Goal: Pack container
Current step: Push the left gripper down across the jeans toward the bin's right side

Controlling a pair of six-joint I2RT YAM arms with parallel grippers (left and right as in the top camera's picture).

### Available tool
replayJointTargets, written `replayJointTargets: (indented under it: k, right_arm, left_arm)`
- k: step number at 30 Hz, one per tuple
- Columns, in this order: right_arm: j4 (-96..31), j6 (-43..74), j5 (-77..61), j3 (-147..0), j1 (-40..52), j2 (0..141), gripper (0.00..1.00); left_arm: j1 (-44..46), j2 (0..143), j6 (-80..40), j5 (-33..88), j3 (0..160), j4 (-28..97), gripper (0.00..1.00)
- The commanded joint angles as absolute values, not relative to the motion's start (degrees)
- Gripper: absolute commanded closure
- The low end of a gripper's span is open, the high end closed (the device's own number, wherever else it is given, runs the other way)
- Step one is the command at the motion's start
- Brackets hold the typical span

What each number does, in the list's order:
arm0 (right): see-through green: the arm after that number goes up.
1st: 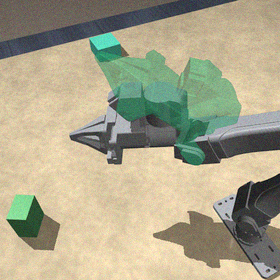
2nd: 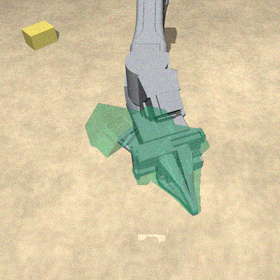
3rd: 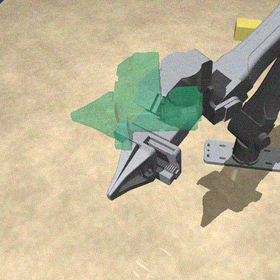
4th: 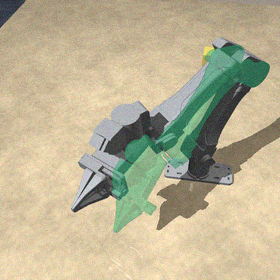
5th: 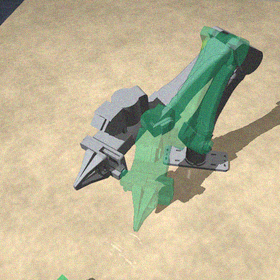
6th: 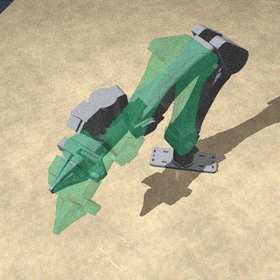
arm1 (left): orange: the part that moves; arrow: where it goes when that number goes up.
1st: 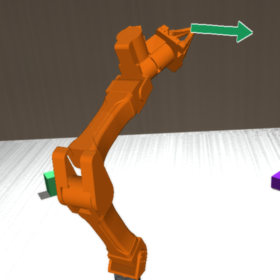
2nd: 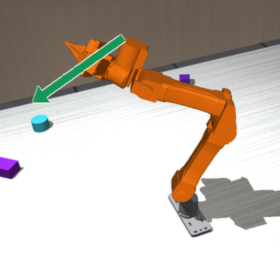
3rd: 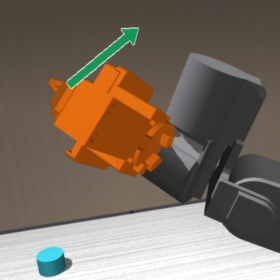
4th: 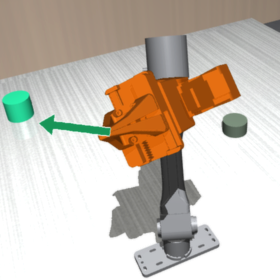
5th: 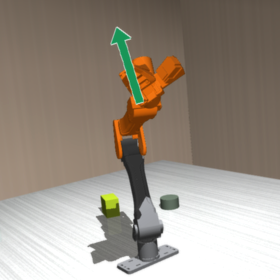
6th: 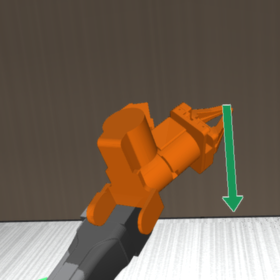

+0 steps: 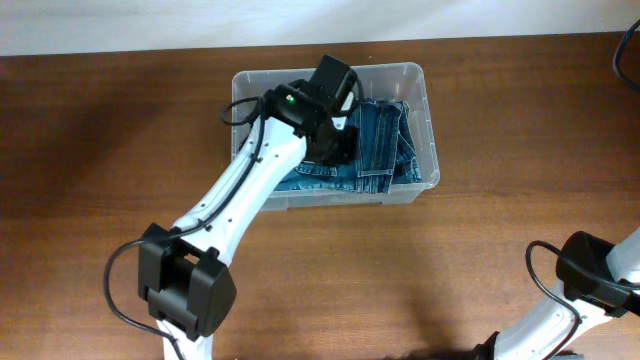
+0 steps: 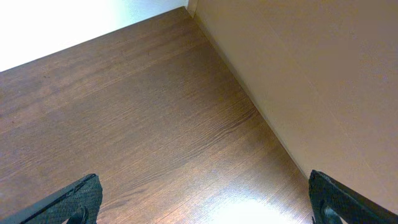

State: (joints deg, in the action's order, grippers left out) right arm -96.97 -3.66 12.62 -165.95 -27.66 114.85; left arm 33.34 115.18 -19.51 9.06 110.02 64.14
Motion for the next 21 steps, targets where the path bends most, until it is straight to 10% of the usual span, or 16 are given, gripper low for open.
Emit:
replayJointTargets:
  k: [1, 21]
  right_arm:
    - [-97.3, -3.6, 13.1, -165.9, -27.8, 114.9, 0.02]
    - [-97.3, -3.6, 13.1, -165.9, -27.8, 114.9, 0.02]
  left_arm:
    - [35.2, 113.8, -18.8, 12.3, 111.1, 64.6, 1.00]
    - [39.2, 113.9, -18.8, 10.0, 109.8, 68.0, 0.99]
